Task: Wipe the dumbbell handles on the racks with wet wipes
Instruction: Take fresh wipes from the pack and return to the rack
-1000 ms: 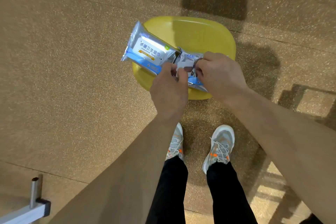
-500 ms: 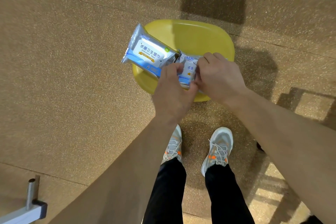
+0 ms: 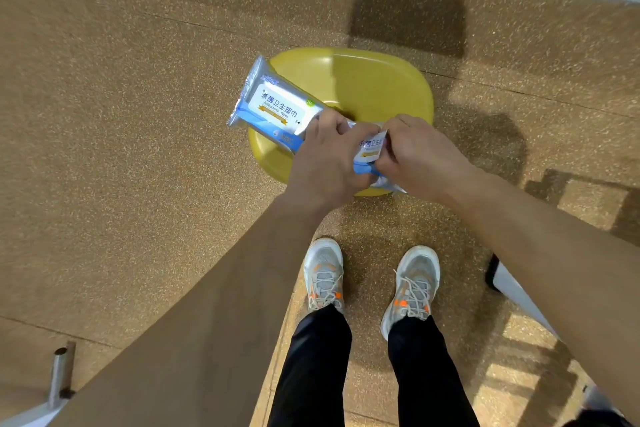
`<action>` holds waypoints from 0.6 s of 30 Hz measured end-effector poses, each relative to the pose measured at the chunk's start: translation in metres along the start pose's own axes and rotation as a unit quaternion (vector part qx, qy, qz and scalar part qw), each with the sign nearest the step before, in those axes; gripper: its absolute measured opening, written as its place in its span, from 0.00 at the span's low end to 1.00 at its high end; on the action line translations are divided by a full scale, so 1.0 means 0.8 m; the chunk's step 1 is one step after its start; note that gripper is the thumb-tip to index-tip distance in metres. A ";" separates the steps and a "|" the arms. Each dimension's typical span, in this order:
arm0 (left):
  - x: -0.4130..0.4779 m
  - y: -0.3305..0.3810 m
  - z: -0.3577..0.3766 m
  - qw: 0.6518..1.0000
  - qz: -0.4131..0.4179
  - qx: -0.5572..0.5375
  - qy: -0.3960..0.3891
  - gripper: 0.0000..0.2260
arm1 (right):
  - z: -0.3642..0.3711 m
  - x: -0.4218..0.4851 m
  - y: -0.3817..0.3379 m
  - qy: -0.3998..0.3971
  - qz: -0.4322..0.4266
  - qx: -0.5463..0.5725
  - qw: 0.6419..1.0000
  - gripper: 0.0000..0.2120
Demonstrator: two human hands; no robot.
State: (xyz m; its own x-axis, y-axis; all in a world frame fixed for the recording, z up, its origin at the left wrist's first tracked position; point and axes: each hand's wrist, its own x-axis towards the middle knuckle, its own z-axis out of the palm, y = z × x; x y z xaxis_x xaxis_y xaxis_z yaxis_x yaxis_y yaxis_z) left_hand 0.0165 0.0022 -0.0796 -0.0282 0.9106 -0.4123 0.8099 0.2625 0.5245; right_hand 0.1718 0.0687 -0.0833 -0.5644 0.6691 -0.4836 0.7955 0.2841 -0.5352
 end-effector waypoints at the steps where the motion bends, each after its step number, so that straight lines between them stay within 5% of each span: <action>1: -0.002 -0.001 0.006 1.000 0.001 0.006 0.025 0.26 | -0.002 0.000 -0.002 -0.003 0.002 0.013 1.000 0.07; 10: -0.008 0.001 0.030 0.993 -0.050 0.012 0.102 0.23 | -0.021 -0.023 -0.021 0.029 0.085 0.203 0.975 0.09; 18: -0.008 0.016 0.032 0.992 -0.082 0.003 0.093 0.23 | -0.026 -0.060 -0.011 0.131 0.258 0.549 0.785 0.11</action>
State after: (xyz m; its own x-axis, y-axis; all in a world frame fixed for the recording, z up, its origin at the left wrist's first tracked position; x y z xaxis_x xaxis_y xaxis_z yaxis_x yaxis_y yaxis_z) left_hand 0.0418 -0.0087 -0.0892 -0.2674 0.8988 -0.3473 0.7885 0.4113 0.4573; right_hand 0.1964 0.0483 -0.0404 -0.0510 0.6603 -0.7493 0.1532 -0.7362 -0.6592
